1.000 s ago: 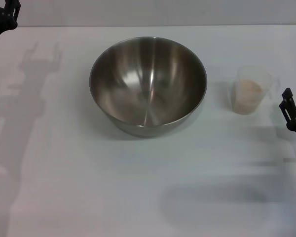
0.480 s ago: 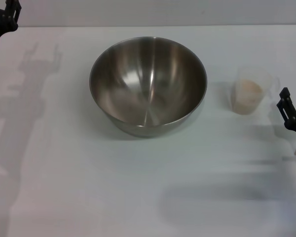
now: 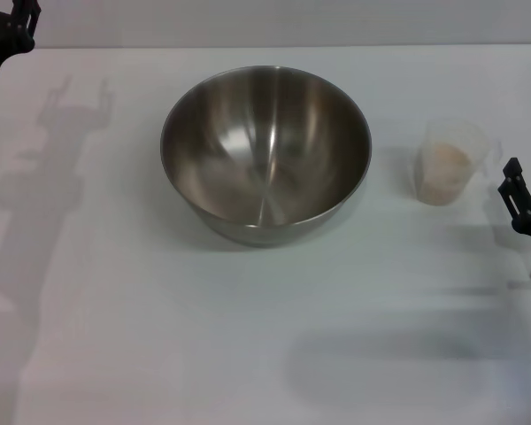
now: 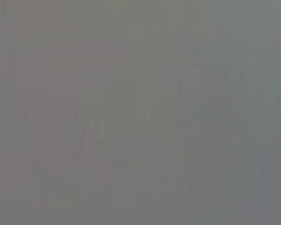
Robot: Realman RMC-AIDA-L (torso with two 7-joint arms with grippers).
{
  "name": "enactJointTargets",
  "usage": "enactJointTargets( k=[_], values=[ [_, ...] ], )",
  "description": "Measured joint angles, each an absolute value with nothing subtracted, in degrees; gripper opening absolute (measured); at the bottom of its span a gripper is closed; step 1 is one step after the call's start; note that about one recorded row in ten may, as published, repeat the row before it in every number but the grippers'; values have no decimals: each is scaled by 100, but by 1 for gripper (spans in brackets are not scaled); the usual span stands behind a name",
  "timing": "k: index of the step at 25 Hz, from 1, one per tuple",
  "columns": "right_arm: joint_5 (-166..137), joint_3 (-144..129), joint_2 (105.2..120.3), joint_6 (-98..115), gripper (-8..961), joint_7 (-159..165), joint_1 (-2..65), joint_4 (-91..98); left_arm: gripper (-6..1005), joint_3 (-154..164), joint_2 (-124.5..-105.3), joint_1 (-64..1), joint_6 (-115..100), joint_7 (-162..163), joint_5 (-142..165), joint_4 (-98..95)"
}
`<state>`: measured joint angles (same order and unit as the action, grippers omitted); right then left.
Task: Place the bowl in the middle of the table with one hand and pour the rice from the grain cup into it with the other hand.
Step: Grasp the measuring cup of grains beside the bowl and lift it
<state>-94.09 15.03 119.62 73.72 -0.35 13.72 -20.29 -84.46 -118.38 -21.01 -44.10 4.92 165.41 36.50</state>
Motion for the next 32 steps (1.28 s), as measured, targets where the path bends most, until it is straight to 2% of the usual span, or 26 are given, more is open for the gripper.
enactJointTargets(
  k=[32],
  values=[
    [-9369,1527,11954,7014,714,-35,1659,-1899,557,-8437,-11848,-2190,-4612,196,16541,3672]
  ],
)
